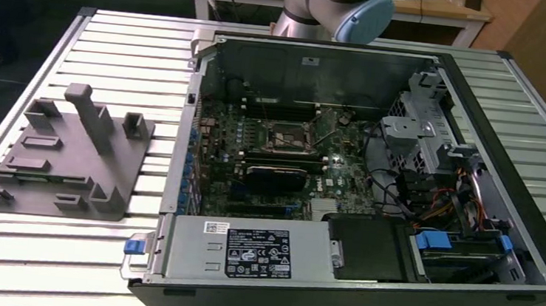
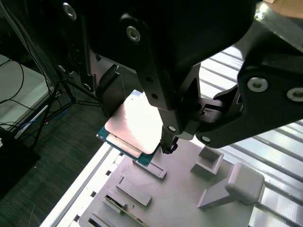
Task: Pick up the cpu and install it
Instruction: 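Pick up the cpu and move it towards the insertion slot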
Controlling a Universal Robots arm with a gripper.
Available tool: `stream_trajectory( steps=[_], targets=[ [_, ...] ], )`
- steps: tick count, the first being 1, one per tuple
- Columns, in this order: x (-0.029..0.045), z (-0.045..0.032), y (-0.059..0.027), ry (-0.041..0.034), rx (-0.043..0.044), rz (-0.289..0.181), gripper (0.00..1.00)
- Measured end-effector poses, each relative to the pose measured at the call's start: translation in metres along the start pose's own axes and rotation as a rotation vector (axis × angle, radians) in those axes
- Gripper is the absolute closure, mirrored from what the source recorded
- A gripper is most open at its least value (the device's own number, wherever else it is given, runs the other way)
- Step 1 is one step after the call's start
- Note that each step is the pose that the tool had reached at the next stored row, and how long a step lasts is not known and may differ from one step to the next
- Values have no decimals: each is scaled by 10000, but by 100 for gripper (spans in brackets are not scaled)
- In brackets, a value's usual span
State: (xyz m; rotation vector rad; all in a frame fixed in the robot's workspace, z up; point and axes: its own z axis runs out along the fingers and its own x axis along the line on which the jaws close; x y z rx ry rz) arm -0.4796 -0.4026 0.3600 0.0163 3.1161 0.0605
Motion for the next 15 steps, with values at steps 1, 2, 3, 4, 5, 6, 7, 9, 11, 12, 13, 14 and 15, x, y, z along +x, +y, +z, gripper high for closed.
stream_trajectory(
  steps=[1,2,3,4,5,6,7,9,11,12,13,14,15],
  targets=[
    [-1,-21,1,-1,0,0,45],
    [-1,-40,3,-1,0,0,45],
    [-2,-59,4,-1,0,0,45],
    [-2,-79,5,-1,0,0,45],
    [-3,-98,6,-2,0,0,45],
    [-3,-117,7,-2,0,-1,45],
    [-4,-138,9,-2,0,0,45],
    [-5,-181,12,-3,-1,0,45],
    [-6,-225,15,-2,0,0,45],
    [-6,-244,17,-2,0,0,45],
    [-7,-260,18,-2,1,0,45],
    [-7,-271,18,-3,0,0,45],
    [-7,-277,19,-5,-1,0,45]
  ],
)
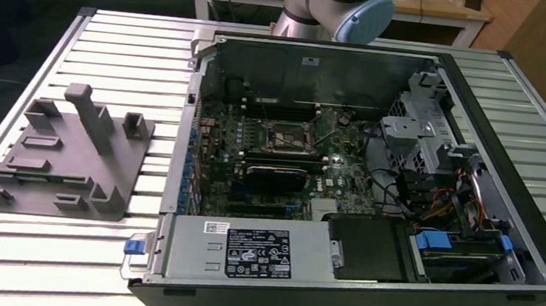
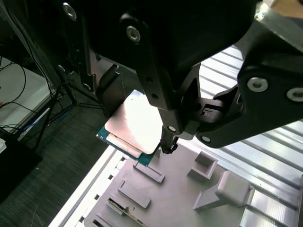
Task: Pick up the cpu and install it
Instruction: 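Pick up the cpu and move it towards the insertion slot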
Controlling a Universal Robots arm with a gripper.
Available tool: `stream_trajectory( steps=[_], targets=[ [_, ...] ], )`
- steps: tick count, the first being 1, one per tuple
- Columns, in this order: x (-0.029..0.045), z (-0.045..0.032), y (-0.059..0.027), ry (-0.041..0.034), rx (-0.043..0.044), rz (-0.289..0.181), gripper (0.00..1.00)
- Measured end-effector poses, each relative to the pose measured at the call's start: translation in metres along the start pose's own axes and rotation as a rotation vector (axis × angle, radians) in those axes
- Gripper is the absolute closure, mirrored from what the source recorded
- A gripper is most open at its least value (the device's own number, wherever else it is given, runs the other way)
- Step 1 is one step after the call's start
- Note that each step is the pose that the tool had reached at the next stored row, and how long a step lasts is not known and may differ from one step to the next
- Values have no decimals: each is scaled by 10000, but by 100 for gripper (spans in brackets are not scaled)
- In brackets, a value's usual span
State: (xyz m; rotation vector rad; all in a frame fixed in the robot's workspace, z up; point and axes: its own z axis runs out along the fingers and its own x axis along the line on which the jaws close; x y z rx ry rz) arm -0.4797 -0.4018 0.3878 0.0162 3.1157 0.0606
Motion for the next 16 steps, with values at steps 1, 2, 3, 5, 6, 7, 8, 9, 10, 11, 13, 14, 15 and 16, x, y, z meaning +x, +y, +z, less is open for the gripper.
stream_trajectory(
  steps=[1,2,3,5,6,7,8,9,10,11,13,14,15,16],
  targets=[
    [0,0,0,0,0,0,45],
    [0,-1,0,0,-1,0,45],
    [0,-2,1,0,0,0,45],
    [0,-5,1,2,1,0,45],
    [0,-5,0,2,1,0,45],
    [-1,-5,1,2,1,0,45],
    [-6,-7,1,5,2,1,45],
    [-16,-7,1,5,2,1,45],
    [-31,-5,1,3,1,0,45],
    [-48,-4,1,3,1,0,45],
    [-86,-3,2,3,1,0,45],
    [-106,-3,2,2,1,0,45],
    [-125,-2,2,2,1,0,45],
    [-145,-2,2,2,1,0,45]
  ],
)
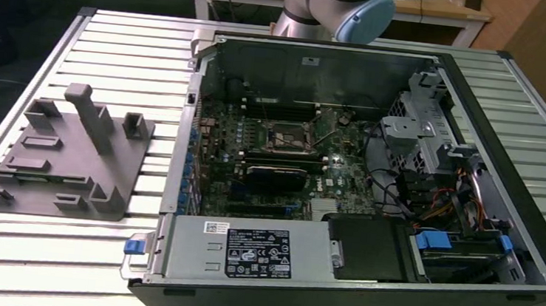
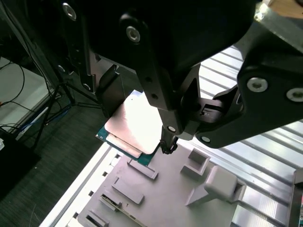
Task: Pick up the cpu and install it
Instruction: 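Pick up the cpu and move it towards the insertion slot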
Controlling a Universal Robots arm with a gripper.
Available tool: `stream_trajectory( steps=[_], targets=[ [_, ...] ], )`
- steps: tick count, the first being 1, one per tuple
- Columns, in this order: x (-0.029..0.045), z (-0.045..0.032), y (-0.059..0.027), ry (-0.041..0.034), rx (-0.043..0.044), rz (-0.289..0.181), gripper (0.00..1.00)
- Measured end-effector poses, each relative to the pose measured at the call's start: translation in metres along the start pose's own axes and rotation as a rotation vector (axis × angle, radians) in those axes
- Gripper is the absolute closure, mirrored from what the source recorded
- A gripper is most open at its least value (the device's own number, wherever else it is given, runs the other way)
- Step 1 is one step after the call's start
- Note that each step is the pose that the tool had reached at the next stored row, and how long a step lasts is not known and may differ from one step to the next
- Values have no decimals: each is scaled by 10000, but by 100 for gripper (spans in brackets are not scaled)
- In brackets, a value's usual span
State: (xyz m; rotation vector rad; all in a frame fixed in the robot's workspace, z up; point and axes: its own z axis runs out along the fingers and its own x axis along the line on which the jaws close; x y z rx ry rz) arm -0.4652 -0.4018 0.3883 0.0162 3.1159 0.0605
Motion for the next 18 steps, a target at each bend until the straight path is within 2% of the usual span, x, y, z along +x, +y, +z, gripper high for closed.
stream_trajectory(
  steps=[7,18],
  targets=[
    [-117,3,2,0,0,0,45],
    [-243,6,3,0,0,0,45]
  ],
)
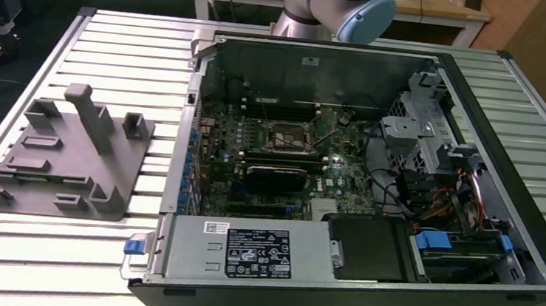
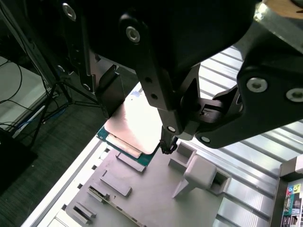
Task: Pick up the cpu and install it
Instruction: 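Pick up the cpu and move it towards the insertion slot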
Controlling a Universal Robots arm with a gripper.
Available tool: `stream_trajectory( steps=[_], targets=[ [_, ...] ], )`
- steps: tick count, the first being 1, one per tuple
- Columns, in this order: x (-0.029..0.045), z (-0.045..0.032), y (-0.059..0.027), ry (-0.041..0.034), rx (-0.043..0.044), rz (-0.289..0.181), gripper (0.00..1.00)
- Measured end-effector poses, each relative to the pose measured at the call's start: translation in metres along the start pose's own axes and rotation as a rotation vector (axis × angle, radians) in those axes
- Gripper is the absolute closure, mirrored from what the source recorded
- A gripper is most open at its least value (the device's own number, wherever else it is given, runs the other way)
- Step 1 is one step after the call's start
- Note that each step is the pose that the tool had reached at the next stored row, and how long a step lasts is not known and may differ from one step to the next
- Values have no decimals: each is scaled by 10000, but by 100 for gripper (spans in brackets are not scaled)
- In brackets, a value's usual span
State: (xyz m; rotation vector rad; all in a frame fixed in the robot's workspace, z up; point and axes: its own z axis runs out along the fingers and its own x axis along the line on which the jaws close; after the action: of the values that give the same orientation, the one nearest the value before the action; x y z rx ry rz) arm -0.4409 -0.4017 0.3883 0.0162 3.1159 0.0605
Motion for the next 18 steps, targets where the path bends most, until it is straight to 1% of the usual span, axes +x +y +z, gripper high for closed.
stream_trajectory(
  steps=[4,18],
  targets=[
    [-43,1,0,0,0,0,45],
    [-232,6,2,0,0,0,45]
  ],
)
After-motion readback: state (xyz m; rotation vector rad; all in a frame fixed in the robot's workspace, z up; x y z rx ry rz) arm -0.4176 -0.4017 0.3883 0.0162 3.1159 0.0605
